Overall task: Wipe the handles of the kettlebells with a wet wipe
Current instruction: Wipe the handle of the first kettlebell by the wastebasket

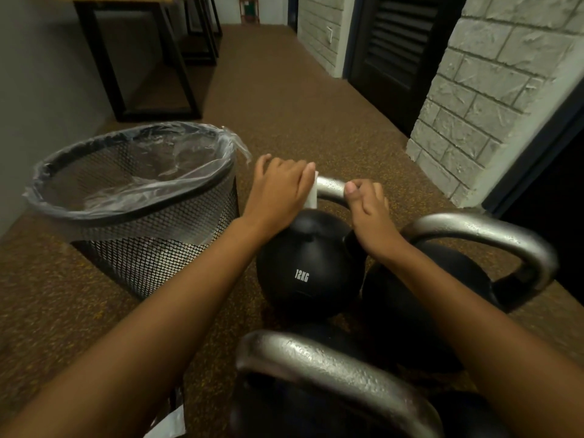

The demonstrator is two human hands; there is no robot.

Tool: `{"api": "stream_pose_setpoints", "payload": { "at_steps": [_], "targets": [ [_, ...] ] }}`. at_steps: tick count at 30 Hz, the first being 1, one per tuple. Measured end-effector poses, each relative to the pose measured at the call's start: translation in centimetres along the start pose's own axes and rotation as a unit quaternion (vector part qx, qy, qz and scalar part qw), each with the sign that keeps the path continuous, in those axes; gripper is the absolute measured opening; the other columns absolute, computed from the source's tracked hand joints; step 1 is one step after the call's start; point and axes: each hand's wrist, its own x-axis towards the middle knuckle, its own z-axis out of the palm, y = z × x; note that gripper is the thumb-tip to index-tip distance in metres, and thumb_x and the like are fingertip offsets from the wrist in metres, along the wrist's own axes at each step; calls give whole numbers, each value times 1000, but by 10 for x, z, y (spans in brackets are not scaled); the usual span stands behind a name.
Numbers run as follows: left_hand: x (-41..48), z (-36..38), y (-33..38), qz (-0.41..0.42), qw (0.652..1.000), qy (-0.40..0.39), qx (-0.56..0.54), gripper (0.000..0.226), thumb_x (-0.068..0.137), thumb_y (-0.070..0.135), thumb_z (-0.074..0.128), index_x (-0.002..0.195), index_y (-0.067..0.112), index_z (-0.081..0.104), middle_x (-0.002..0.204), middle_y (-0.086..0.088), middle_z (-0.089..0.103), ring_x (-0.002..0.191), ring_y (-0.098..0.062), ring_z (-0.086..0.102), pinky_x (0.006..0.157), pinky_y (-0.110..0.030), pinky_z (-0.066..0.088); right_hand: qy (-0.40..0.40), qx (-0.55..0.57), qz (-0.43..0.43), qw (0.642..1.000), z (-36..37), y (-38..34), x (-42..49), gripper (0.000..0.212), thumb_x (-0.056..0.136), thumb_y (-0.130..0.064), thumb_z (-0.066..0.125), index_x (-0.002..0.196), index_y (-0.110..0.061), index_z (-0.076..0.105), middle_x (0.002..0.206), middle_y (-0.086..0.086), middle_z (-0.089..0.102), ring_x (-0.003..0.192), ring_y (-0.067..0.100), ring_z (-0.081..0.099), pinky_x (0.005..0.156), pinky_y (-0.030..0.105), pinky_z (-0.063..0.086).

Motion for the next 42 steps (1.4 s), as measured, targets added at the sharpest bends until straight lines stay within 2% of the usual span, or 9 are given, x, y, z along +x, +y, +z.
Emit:
{"api": "stream_pose_setpoints", "payload": {
  "at_steps": [5, 8, 16, 22, 29, 31, 35, 39, 42],
  "targets": [
    [2, 2, -10, -87, 985, -24, -145, 38, 102, 27, 26, 85, 17, 59, 69, 7, 53, 68, -13, 52, 89, -37, 36, 4, -4, -4, 1000, 1, 2, 1, 35, 101, -35, 27, 120, -12, 46, 110, -2, 33, 114, 21, 34, 95, 27, 24],
    [14, -1, 0, -102, 987, -63, -103, 38, 100, 23, 28, 82, 9, 58, 72, -3, 55, 70, -25, 54, 75, -36, 39, 12, -6, -7, 1000, 2, 2, 1, 35, 101, -34, 28, 120, -12, 47, 109, -2, 33, 112, 20, 35, 92, 25, 24],
    [3, 6, -6, 66, 998, 15, 19, 40, 99, 29, 24, 91, 14, 60, 84, -2, 61, 83, -18, 55, 101, -32, 27, 4, -6, -8, 1000, 0, 1, 1, 35, 101, -34, 27, 119, -12, 47, 113, 3, 37, 114, 22, 35, 96, 30, 26],
    [11, -1, -10, -25, 999, -45, -8, 32, 99, 19, 28, 90, 7, 55, 83, -8, 64, 80, -27, 60, 102, -38, 28, 6, -1, -12, 1000, 0, 2, 1, 36, 101, -34, 27, 121, -12, 46, 111, -3, 33, 117, 22, 35, 102, 33, 27],
    [8, 6, -1, 35, 999, -27, -30, 36, 102, 28, 25, 84, 19, 55, 73, 7, 51, 76, -13, 50, 99, -28, 23, -4, 3, -6, 1000, -1, 1, 0, 35, 101, -35, 27, 121, -13, 46, 110, -3, 34, 116, 21, 35, 100, 32, 27],
    [7, 2, -6, -3, 995, -55, -83, 37, 102, 28, 25, 84, 17, 56, 67, 8, 49, 70, -12, 50, 96, -30, 29, -6, 0, -6, 1000, -1, 1, 1, 34, 101, -35, 27, 120, -13, 46, 110, -3, 34, 116, 21, 35, 98, 30, 26],
    [10, -4, -14, -172, 948, -111, -245, 38, 100, 29, 29, 96, 9, 61, 76, 0, 56, 68, -12, 50, 62, -25, 41, -5, -1, -6, 1000, -1, 1, 2, 33, 101, -34, 28, 118, -12, 47, 109, -2, 34, 116, 22, 36, 98, 30, 26],
    [-1, 4, -27, -304, 873, -106, -368, 39, 100, 33, 26, 97, 15, 60, 85, -3, 60, 79, -13, 54, 67, -22, 41, -8, 4, -9, 1000, -2, 2, 1, 34, 101, -34, 27, 118, -12, 47, 109, -2, 35, 116, 22, 36, 100, 31, 27],
    [-17, 21, -29, -316, 875, -31, -365, 56, 100, 44, 18, 116, 8, 59, 101, -7, 64, 98, -18, 58, 91, -33, 45, -4, 3, -13, 1000, -2, 1, 1, 33, 101, -34, 27, 117, -13, 47, 109, -2, 35, 115, 21, 36, 99, 31, 27]
  ]
}}
